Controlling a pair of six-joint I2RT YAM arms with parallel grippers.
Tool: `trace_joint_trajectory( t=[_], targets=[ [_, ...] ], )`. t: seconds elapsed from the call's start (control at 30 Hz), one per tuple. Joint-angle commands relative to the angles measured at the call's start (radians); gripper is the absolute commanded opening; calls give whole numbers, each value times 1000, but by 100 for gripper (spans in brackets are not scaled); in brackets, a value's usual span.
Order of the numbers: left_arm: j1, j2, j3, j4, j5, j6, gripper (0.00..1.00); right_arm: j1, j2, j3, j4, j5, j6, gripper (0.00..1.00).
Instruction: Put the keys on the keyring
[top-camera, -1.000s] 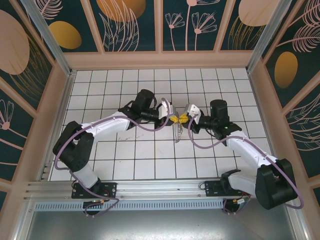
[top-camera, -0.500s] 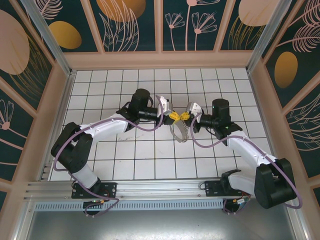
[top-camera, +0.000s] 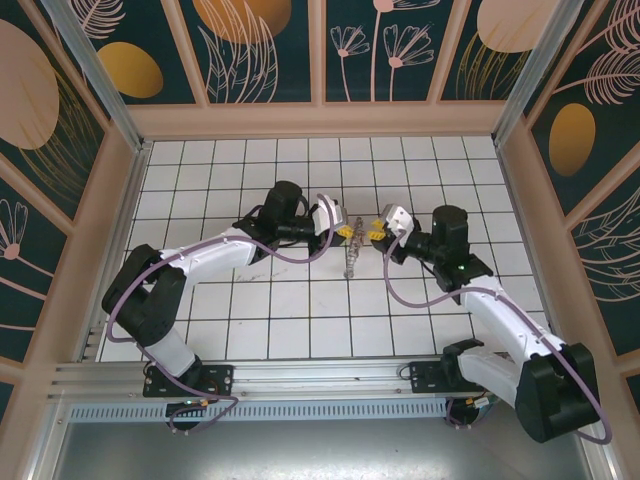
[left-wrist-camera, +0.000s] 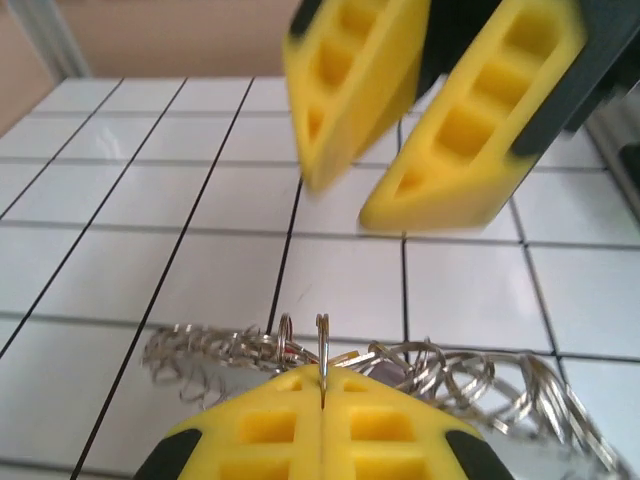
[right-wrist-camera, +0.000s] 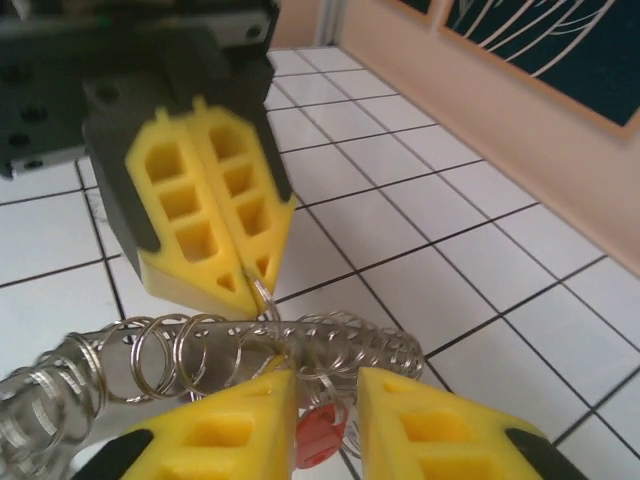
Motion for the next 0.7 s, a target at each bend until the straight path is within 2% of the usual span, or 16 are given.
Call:
trace_joint_trajectory(
  t=[0.0, 0.3, 0.43, 0.53, 0.67],
  targets=[
    [1, -52, 11, -111, -113, 100, 0, -7, -32, -18, 61, 70, 54, 29],
    [4, -99, 62, -404, -313, 267, 0, -9, -31, -19, 96, 109, 150, 35],
    [6, -101, 106, -565, -409, 328, 0, -13, -11, 7, 81, 141, 241, 37],
    [5, -93, 128, -634, -462, 344, 0, -20, 45, 83, -7, 172, 327, 37],
    [3, -66, 168, -674, -450, 343, 0, -32, 155, 193, -138, 209, 415, 37]
  ],
)
